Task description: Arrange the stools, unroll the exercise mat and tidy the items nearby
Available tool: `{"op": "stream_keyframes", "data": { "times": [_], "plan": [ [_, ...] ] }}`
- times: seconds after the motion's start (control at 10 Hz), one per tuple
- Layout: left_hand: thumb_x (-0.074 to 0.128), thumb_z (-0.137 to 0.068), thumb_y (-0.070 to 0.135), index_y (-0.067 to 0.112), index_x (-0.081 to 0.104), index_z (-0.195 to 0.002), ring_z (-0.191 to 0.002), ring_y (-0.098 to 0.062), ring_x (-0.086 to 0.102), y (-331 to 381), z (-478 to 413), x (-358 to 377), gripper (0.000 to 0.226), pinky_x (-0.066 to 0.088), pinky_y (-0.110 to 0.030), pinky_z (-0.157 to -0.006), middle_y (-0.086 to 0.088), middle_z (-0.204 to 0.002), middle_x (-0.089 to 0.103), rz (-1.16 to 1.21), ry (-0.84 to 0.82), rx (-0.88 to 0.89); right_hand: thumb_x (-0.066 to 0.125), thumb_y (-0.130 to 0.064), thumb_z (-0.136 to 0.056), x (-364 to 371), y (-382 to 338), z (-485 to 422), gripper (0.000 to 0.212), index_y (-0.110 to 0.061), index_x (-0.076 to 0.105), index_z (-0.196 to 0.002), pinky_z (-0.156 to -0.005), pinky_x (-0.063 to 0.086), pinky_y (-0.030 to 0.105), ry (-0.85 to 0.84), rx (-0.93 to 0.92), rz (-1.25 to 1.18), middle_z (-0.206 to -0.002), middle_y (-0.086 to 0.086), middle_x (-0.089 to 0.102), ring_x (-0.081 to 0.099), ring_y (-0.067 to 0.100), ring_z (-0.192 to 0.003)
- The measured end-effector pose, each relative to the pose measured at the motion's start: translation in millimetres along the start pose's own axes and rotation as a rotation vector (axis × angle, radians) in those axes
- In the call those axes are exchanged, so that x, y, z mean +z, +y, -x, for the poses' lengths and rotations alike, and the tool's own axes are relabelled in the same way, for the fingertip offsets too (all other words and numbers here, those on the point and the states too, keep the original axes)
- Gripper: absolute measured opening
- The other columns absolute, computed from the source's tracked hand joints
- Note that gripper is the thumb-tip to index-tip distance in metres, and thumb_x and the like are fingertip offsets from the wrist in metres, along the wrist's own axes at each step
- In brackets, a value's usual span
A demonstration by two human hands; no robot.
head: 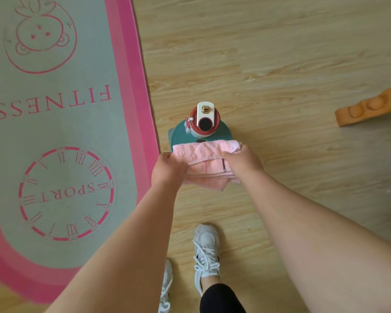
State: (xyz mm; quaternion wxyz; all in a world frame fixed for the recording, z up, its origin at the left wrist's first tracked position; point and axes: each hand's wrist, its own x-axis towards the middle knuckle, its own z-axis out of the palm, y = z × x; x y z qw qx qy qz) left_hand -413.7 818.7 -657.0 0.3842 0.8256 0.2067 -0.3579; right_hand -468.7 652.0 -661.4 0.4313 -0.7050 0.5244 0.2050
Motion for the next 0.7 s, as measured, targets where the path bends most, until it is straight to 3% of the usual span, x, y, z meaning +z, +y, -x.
{"op": "stream_keyframes", "data": {
  "times": [0.1,0.2,0.3,0.4,0.5,0.6,0.7],
  "plan": [
    [0.06,-0.088,0.017,0.017,0.052,-0.127,-0.092,-0.021,0.056,-1,-19,8,0.04,0.044,-0.029,-0.078,-0.001,-0.107,0.061,-0.008,0.01,0.048,0.063,-0.042,-0.083,11,-1,-22,0.046,-0.019,0.053,-0.121,-0.081,0.056,0.047,0.024,-0.007,0.008,-0.11,0.005,0.063,0.063,0.031,-0.097],
    [0.052,-0.093,0.014,0.022,0.052,-0.121,-0.077,-0.017,0.051,-3,-28,13,0.03,0.043,-0.024,-0.061,0.006,-0.092,0.055,-0.055,-0.095,0.015,0.061,-0.035,-0.084,17,0,-33,0.041,-0.016,0.052,-0.12,-0.066,0.048,0.03,0.042,-0.025,0.067,-0.11,0.006,0.064,0.058,0.025,-0.084],
    [0.048,-0.094,0.01,0.026,0.026,-0.15,-0.059,-0.004,0.045,-7,-28,11,0.062,0.037,-0.018,-0.045,-0.003,-0.135,0.053,-0.091,-0.155,-0.042,0.061,-0.028,-0.084,19,-2,-31,0.047,-0.017,0.047,-0.129,-0.049,0.032,0.023,0.021,-0.023,0.132,-0.106,0.003,0.062,0.053,0.021,-0.076],
    [0.046,-0.092,0.006,0.026,0.026,-0.151,-0.058,-0.005,0.046,-7,-21,2,0.065,0.04,-0.019,-0.049,-0.006,-0.132,0.055,-0.096,-0.161,-0.058,0.061,-0.023,-0.086,20,-4,-22,0.049,-0.021,0.047,-0.132,-0.046,0.027,0.02,0.028,-0.042,0.153,-0.089,-0.003,0.053,0.043,0.011,-0.061],
    [0.046,-0.092,0.006,0.024,0.029,-0.149,-0.057,-0.008,0.048,-1,-7,-12,0.063,0.043,-0.021,-0.045,-0.004,-0.121,0.06,-0.107,-0.158,-0.047,0.059,-0.021,-0.087,17,-12,-8,0.042,-0.019,0.051,-0.128,-0.045,0.026,0.019,0.036,-0.033,0.177,-0.098,0.002,0.058,0.044,0.012,-0.06],
    [0.048,-0.093,0.009,0.02,0.033,-0.148,-0.053,-0.007,0.047,7,7,-31,0.059,0.042,-0.02,-0.044,-0.008,-0.128,0.058,-0.191,-0.172,-0.017,0.056,-0.021,-0.088,15,-20,11,0.048,-0.017,0.049,-0.135,-0.05,0.032,0.021,-0.002,-0.018,0.209,-0.114,0.005,0.06,0.057,0.017,-0.075],
    [0.049,-0.093,0.008,0.018,0.038,-0.146,-0.075,-0.017,0.062,19,26,-56,0.055,0.05,-0.028,-0.067,-0.009,-0.134,0.055,-0.267,-0.202,0.049,0.052,-0.021,-0.09,12,-26,41,0.055,-0.018,0.042,-0.143,-0.069,0.038,0.025,-0.004,-0.019,0.229,-0.136,0.008,0.052,0.057,0.028,-0.111]
  ]
}}
